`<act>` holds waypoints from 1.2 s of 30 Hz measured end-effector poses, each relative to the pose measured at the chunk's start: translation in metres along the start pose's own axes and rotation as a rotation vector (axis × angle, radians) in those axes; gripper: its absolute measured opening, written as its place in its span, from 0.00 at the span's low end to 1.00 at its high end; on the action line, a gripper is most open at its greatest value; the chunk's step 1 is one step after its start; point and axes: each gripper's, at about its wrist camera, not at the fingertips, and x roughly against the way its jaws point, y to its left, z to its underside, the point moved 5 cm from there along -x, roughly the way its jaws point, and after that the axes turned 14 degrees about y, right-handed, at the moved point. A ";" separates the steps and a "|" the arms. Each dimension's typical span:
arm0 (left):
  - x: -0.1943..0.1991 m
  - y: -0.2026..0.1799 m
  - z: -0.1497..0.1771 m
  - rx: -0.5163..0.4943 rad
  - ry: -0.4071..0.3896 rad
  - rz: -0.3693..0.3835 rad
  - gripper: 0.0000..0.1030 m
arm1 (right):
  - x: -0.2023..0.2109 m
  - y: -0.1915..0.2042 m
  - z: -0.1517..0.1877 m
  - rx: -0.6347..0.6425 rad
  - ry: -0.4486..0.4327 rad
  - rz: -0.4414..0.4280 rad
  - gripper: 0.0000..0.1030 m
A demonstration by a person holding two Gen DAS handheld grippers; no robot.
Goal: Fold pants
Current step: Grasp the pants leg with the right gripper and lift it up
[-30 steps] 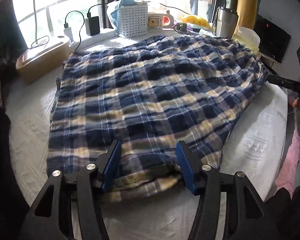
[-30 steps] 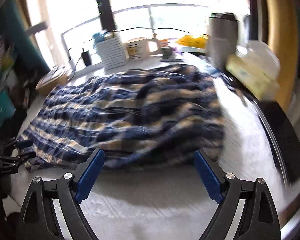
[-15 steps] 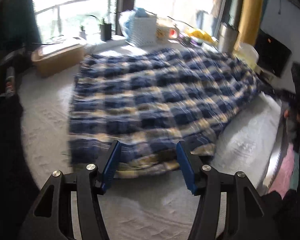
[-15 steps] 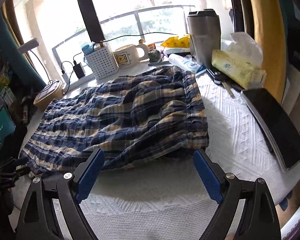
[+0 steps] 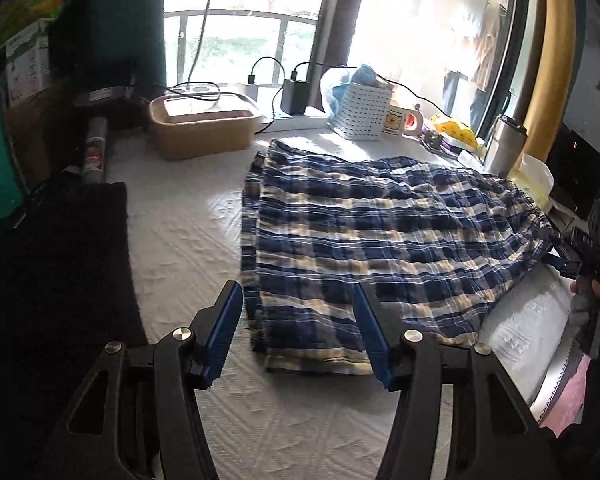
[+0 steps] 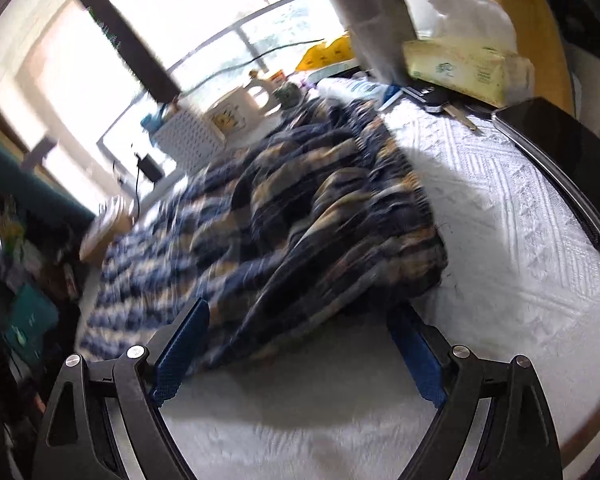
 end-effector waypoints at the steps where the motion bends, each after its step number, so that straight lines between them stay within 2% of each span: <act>1: 0.000 0.002 0.000 0.006 0.000 -0.001 0.56 | -0.001 -0.002 -0.004 -0.015 -0.005 -0.012 0.89; 4: -0.001 0.009 0.001 0.025 -0.001 -0.004 0.56 | -0.004 -0.008 -0.018 -0.078 -0.044 -0.049 0.86; 8: 0.001 0.016 0.001 0.041 -0.010 -0.008 0.56 | -0.015 -0.020 -0.033 -0.178 -0.054 -0.090 0.45; 10: 0.001 0.021 0.001 0.055 -0.014 -0.009 0.56 | -0.017 -0.024 -0.039 -0.216 -0.061 -0.123 0.35; 13: 0.001 0.027 0.001 0.074 -0.024 -0.007 0.56 | -0.010 -0.019 -0.046 -0.199 -0.109 -0.115 0.23; 20: -0.002 0.039 0.004 0.103 -0.028 0.008 0.56 | 0.014 0.006 -0.068 -0.142 -0.201 -0.089 0.18; 27: 0.005 0.044 0.004 0.102 -0.053 0.013 0.56 | 0.036 0.067 -0.087 0.003 -0.278 -0.046 0.18; 31: 0.010 0.051 0.004 0.125 -0.075 0.015 0.56 | 0.036 0.114 -0.089 0.086 -0.288 -0.104 0.18; 36: 0.016 0.054 0.005 0.133 -0.092 0.021 0.56 | 0.017 0.180 -0.084 0.217 -0.251 -0.150 0.18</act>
